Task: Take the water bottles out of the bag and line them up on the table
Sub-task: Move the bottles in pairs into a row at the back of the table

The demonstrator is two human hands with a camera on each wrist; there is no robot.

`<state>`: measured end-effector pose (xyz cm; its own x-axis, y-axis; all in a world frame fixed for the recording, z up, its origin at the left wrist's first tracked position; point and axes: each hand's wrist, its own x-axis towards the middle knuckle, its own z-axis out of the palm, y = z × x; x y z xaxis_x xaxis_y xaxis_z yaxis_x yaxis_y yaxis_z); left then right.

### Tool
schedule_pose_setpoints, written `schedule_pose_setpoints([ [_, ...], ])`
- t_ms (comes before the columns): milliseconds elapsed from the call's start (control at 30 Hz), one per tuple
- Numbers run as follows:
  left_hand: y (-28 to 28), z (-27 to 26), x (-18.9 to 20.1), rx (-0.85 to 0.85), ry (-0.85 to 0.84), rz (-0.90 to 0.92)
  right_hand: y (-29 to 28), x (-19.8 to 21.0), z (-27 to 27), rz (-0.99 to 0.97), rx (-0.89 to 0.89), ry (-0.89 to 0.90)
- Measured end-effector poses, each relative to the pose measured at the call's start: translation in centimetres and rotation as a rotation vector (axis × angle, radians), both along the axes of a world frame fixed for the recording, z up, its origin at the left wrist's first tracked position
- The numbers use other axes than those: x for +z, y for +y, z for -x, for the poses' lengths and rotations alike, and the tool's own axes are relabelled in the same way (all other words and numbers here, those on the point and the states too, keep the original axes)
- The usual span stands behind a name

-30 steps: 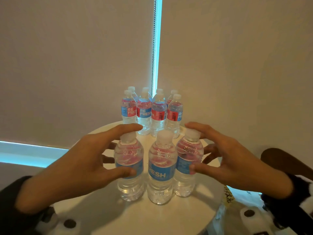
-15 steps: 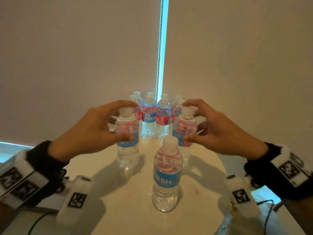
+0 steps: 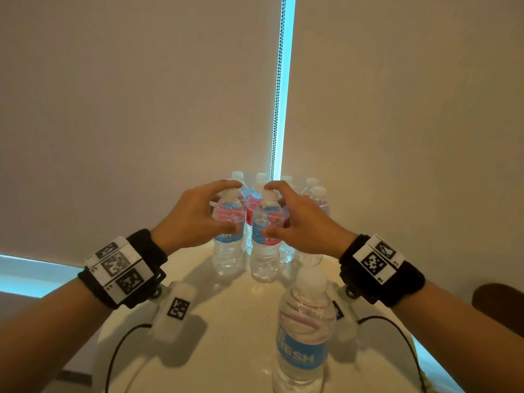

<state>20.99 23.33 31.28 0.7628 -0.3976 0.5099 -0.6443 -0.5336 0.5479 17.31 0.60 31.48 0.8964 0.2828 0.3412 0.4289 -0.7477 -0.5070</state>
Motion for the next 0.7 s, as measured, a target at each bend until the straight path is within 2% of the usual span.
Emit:
schedule_pose_setpoints([
  [700,0.0,-1.7,-1.6,0.069,0.072,0.02,2.3,-2.0,-2.6,-0.009,-0.061,-0.04],
])
